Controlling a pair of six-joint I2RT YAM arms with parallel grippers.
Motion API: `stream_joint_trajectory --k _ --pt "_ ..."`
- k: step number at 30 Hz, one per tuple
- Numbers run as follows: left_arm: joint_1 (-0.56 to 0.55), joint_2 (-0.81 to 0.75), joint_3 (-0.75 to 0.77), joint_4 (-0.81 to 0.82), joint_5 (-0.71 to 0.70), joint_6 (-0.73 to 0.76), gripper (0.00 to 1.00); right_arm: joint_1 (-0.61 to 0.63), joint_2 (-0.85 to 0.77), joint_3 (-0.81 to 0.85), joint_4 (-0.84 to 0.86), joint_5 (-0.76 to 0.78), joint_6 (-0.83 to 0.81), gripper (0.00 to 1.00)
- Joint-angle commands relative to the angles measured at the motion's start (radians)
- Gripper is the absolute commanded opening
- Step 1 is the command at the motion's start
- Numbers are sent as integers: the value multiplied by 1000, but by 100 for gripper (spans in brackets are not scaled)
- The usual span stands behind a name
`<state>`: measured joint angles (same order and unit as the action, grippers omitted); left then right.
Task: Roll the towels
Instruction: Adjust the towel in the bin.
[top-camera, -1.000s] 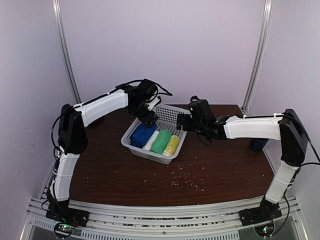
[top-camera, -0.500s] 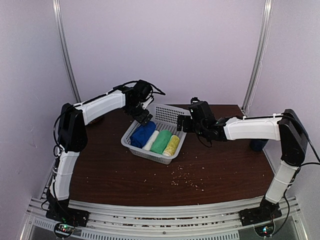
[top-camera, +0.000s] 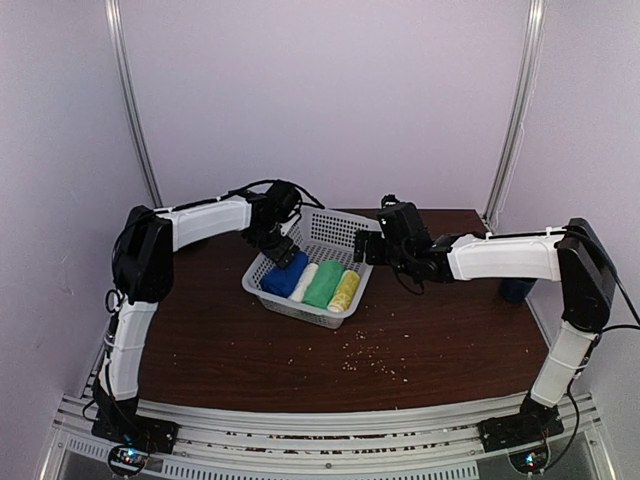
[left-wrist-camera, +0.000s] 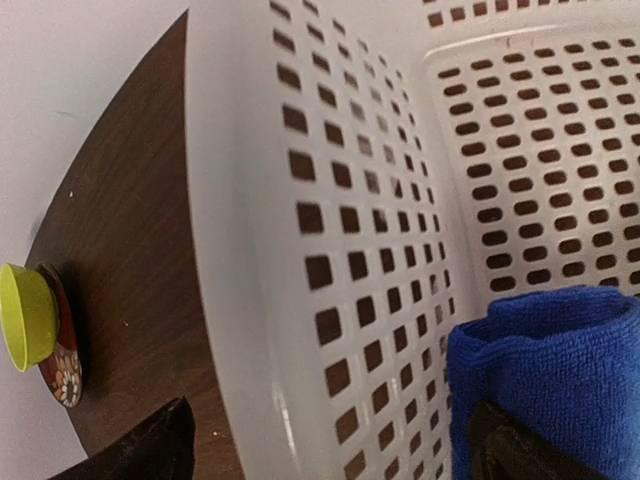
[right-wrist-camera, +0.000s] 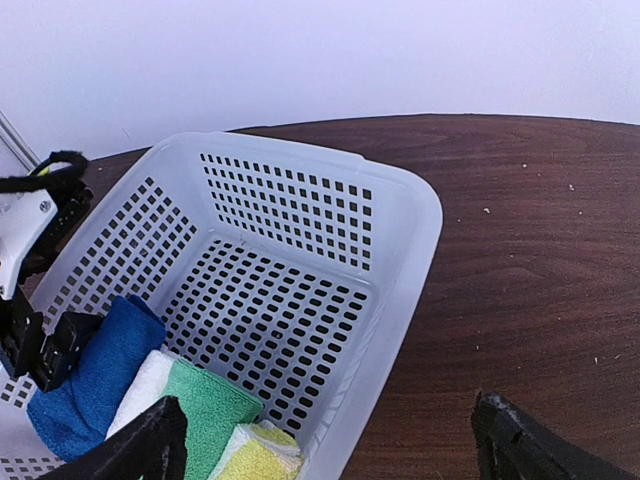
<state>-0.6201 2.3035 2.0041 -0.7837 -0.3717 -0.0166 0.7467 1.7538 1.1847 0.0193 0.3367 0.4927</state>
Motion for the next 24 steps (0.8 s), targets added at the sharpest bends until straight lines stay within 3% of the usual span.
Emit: stream_joint_trajectory --k 1,5,16,20,24 --pt "4 -52 -114 33 -32 3 98 0 -34 -20 7 0 -5 100" --pt "5 -66 -111 49 -79 16 98 -1 -24 -14 10 -2 -2 100" --pt "13 -70 177 -34 -103 49 98 -12 -17 -8 7 -24 8 100" --pt "49 -113 152 -45 -13 40 98 -29 -35 -42 34 -66 33 100" --pt "114 -169 33 -31 115 27 98 -28 -61 -73 39 -54 36 100"
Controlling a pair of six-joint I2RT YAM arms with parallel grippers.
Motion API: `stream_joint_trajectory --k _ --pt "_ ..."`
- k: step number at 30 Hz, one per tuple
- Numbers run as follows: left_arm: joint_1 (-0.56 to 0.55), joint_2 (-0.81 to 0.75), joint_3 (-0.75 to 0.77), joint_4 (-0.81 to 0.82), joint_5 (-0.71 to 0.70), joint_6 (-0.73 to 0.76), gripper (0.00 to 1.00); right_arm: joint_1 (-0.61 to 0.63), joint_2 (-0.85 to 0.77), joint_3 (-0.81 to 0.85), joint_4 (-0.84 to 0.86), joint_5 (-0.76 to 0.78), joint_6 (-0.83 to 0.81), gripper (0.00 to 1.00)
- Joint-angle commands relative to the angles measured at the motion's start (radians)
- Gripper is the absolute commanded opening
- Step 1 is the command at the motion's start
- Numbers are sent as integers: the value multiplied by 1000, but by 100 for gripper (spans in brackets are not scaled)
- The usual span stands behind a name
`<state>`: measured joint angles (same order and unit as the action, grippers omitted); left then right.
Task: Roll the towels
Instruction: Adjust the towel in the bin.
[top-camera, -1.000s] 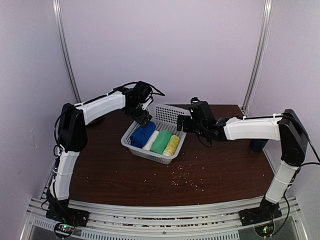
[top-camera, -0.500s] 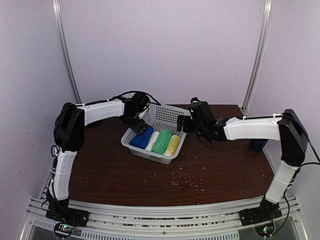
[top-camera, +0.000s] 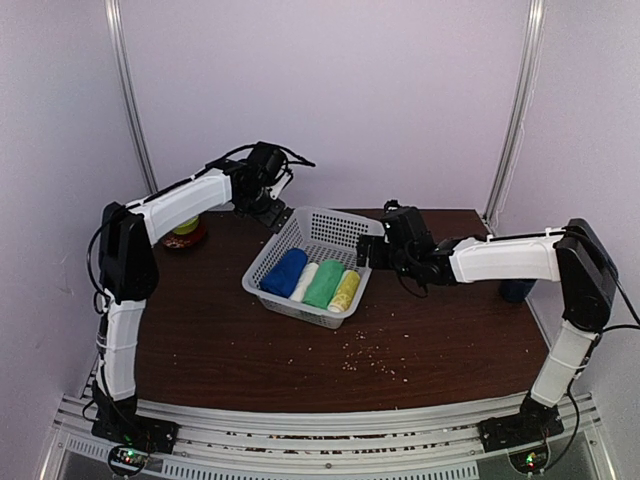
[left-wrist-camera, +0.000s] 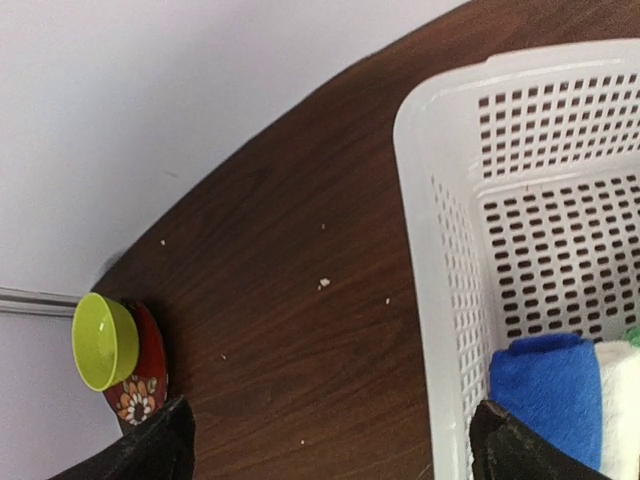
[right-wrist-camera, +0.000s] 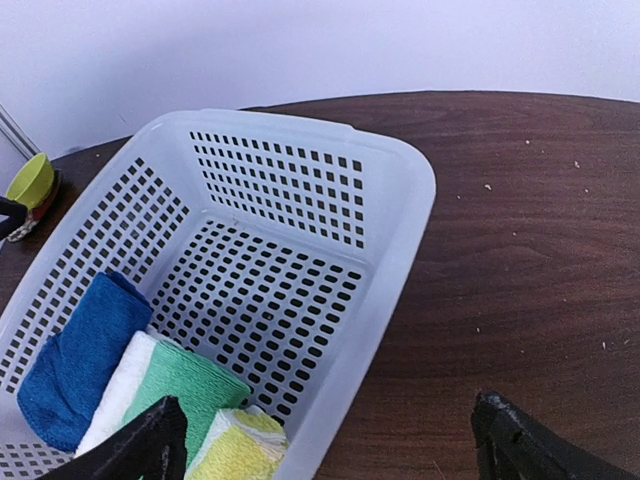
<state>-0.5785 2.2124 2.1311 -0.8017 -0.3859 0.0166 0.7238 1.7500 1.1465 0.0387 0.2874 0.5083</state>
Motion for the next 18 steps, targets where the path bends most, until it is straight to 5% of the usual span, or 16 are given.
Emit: stream_joint_trajectory --k 1,8,18 --pt "87 -94 -137 1 150 -6 98 -6 -65 -43 17 2 18 100" --pt "125 -217 -431 152 168 40 98 1 -137 -85 2 28 -13 100" --pt "153 -200 -515 214 184 50 98 18 -263 -146 -28 1 -68 100"
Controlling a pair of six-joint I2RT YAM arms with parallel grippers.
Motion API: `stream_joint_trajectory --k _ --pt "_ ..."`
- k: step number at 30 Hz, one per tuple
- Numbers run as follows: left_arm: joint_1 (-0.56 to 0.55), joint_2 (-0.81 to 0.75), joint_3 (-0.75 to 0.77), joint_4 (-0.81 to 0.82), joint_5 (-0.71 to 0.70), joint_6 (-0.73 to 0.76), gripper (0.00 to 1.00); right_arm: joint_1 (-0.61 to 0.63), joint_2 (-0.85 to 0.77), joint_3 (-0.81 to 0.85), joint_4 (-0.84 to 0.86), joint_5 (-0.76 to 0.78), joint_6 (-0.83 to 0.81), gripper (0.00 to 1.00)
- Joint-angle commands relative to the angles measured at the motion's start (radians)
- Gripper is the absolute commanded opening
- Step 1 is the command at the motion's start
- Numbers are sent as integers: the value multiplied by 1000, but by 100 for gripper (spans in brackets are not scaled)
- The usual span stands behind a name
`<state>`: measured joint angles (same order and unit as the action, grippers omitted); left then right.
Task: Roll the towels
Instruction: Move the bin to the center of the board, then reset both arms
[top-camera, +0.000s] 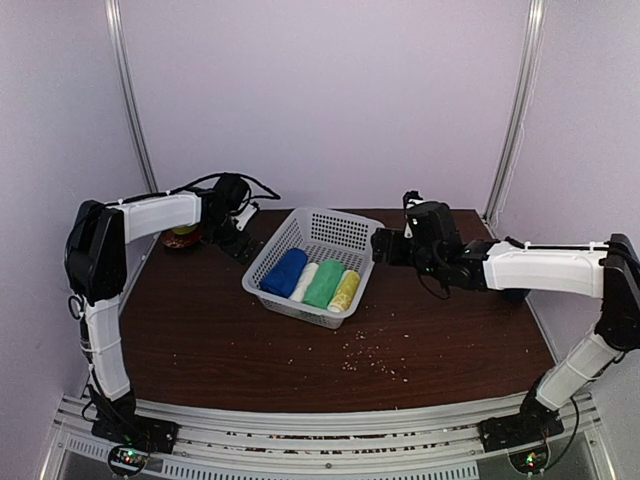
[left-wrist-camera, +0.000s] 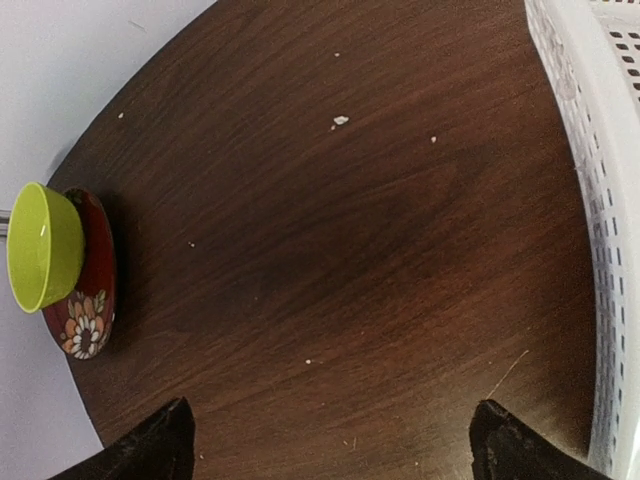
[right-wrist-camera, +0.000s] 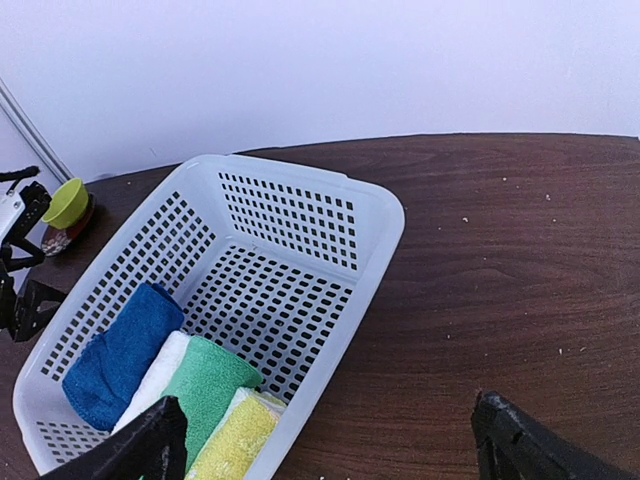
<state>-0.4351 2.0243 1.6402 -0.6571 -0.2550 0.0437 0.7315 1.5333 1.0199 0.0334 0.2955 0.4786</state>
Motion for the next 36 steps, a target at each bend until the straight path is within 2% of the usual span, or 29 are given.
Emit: stream_joint_trajectory --k 1,7,17,21,24,30,33,36 --pt "9 -7 -29 70 85 28 98 12 -57 -24 -27 -8 -44 100" --pt "-13 -12 -59 79 254 63 98 13 -121 -39 -72 -26 -83 100" --pt "-187 -3 -36 77 347 90 98 13 -222 -108 -150 64 -39 100" --pt "-218 36 38 57 345 61 98 12 -243 -112 -180 122 -37 100" --pt "-216 30 62 46 277 45 98 10 -255 -96 -213 156 -46 100" --pt "-105 -123 -11 68 214 49 98 -72 -305 -70 -266 156 -103 100" --pt "14 -281 -133 123 228 76 98 -137 -337 -78 -287 174 -195 100" --pt "140 -491 -315 258 246 142 98 -166 -407 -123 -265 205 -247 100"
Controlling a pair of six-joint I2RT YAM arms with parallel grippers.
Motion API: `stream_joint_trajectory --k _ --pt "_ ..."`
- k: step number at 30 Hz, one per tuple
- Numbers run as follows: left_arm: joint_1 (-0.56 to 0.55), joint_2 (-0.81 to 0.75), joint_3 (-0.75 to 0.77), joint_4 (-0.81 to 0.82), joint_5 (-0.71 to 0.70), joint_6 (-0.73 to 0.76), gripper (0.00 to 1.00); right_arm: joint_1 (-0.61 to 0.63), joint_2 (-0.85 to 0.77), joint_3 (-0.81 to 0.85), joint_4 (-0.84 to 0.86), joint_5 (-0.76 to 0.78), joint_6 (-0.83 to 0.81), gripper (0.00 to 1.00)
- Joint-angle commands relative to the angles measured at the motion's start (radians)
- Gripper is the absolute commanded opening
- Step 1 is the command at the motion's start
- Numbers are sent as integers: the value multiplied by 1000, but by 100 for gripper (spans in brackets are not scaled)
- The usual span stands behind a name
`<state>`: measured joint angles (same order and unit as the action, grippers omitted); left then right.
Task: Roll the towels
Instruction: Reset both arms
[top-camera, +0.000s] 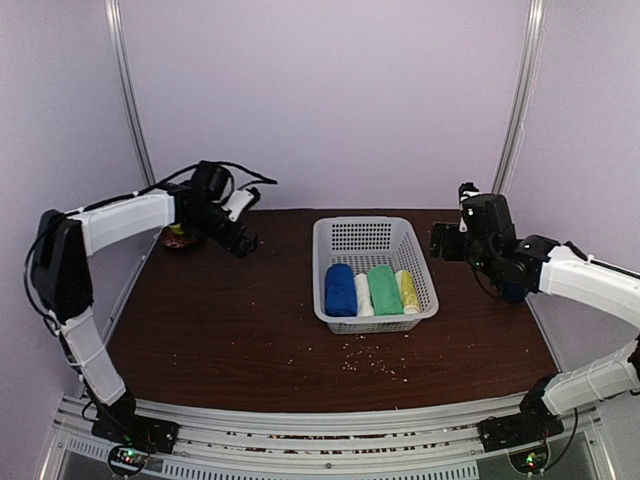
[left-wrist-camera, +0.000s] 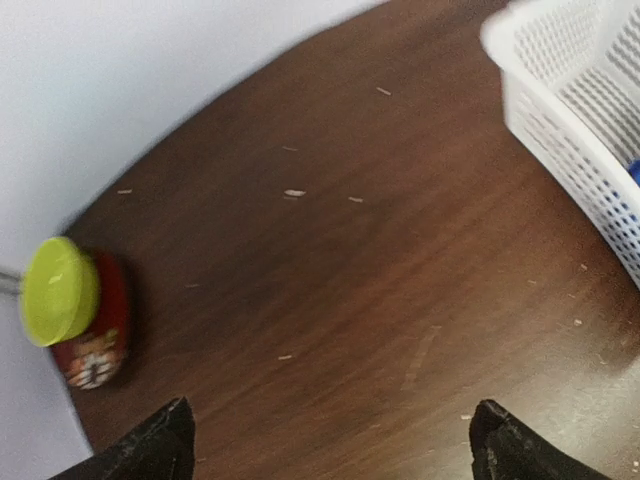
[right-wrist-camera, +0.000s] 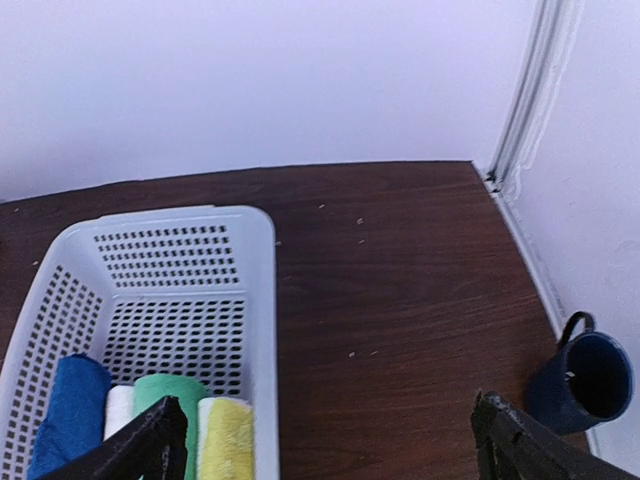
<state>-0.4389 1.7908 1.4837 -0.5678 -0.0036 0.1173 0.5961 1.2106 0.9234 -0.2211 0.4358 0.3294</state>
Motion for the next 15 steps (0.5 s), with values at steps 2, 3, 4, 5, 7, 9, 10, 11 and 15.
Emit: stream_joint_trajectory --k 2,3,4,5,7,9,10,11,15 --pt "196 -392 -292 262 -45 111 98 -35 -142 -87 35 69 -110 100" --pt "214 -468 -364 309 -68 132 98 -36 -164 -105 49 68 -106 100" --pt "224 -539 -434 354 -78 149 98 -36 -186 -117 52 57 -98 100" --pt "233 -616 -502 385 -72 165 98 -36 -203 -126 58 41 -93 100" --pt "244 -760 -603 400 -28 193 98 -32 -237 -145 64 28 -94 100" --pt "246 -879 -682 390 3 201 98 -31 -273 -158 58 43 -93 100" --pt "247 -928 -704 375 3 202 98 -31 -291 -164 59 44 -90 100" --pt "249 -967 -724 363 -7 202 98 -31 -311 -176 65 41 -88 100" --pt "250 -1106 -821 362 -29 191 98 -31 -399 -248 121 14 -72 100"
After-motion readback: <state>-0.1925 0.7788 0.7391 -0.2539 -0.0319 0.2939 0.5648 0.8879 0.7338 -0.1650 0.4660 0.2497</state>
